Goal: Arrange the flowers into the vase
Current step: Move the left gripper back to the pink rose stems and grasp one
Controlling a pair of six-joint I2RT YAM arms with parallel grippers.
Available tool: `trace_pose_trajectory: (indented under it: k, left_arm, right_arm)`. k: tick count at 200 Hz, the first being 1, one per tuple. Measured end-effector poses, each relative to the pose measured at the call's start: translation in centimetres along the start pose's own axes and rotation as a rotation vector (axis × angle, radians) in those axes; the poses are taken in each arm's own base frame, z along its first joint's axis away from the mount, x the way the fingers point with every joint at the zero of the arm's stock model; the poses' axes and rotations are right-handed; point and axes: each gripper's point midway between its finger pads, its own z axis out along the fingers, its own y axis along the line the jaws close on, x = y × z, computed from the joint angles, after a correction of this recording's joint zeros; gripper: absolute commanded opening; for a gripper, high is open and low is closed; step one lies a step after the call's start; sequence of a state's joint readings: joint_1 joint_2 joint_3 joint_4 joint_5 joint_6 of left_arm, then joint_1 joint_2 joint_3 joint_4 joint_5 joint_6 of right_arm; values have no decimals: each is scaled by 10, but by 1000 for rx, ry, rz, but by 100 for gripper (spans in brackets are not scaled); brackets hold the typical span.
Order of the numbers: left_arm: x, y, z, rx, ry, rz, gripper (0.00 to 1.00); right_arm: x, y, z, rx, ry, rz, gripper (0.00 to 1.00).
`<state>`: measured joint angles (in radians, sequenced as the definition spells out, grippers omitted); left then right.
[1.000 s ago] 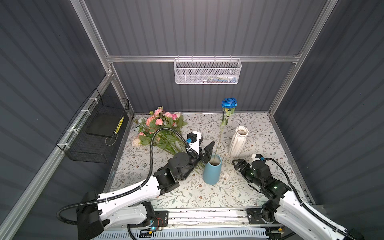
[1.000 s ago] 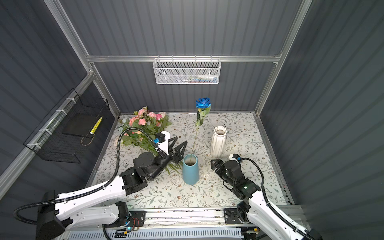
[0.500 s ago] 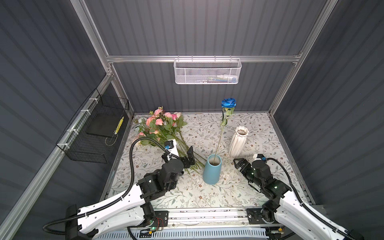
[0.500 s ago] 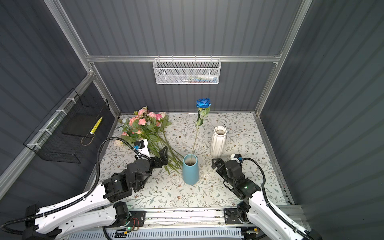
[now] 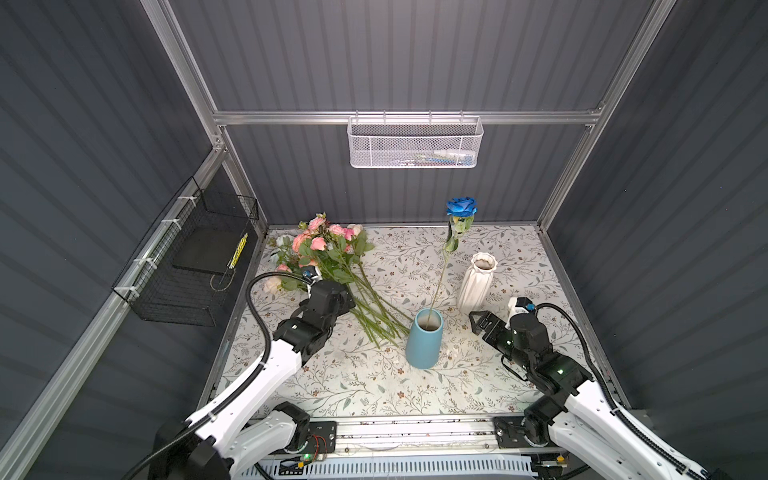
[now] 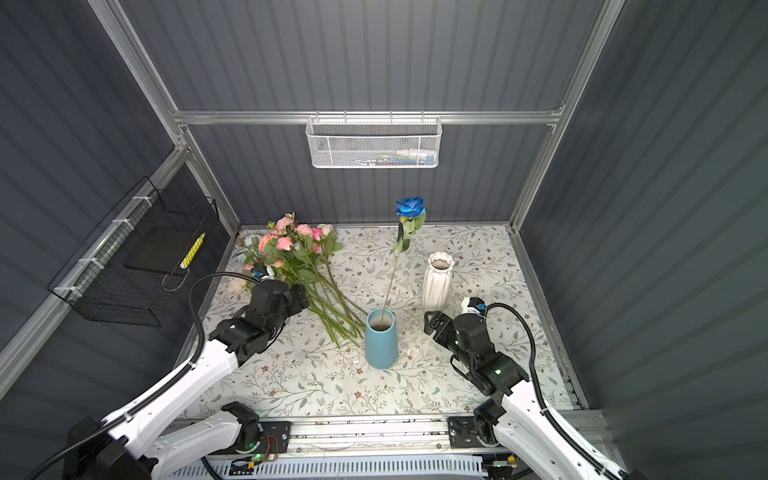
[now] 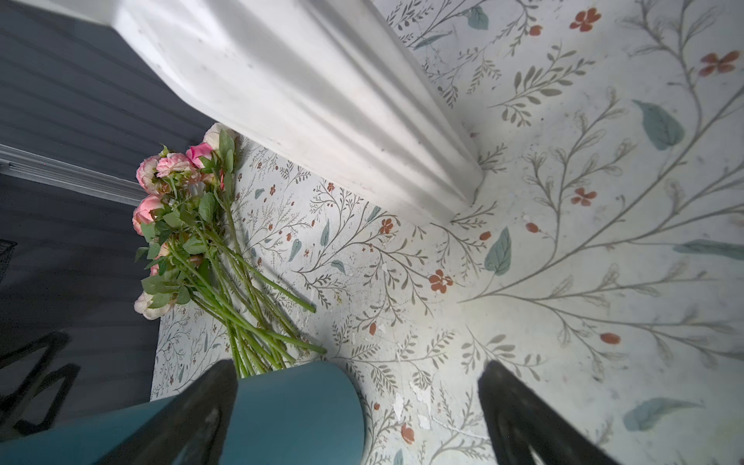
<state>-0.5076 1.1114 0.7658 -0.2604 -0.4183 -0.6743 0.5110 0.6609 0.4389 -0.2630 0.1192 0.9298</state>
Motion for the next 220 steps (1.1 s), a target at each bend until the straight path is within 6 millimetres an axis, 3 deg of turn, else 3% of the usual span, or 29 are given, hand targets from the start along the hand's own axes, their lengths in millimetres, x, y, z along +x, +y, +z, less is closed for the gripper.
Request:
trace_pose_trajectory:
  k: [34, 70, 98, 125, 173, 202, 220]
  left_arm:
    - [20, 0, 41, 19, 135, -33, 60]
    - [-3, 2, 76, 51, 149, -122, 54]
    - [-19, -23, 103, 117, 154, -131, 43]
    - [-25, -40, 127, 155, 169, -120, 39]
    - [4, -39, 159, 144, 254, -89, 33]
    - [18, -34, 167, 131, 288, -75, 32]
    - [23, -35, 170, 131, 300, -62, 24]
  right_arm:
    - [0, 1, 0, 10, 12, -32, 93]
    - [1, -1, 0, 15, 16, -38, 93]
    - [1, -2, 0, 18, 15, -37, 93]
    - [0, -3, 0, 17, 12, -35, 94]
    - [0, -8, -4, 24, 7, -29, 94]
    - [2, -11, -3, 32, 10, -28, 94]
    - [4, -15, -2, 41, 14, -27, 94]
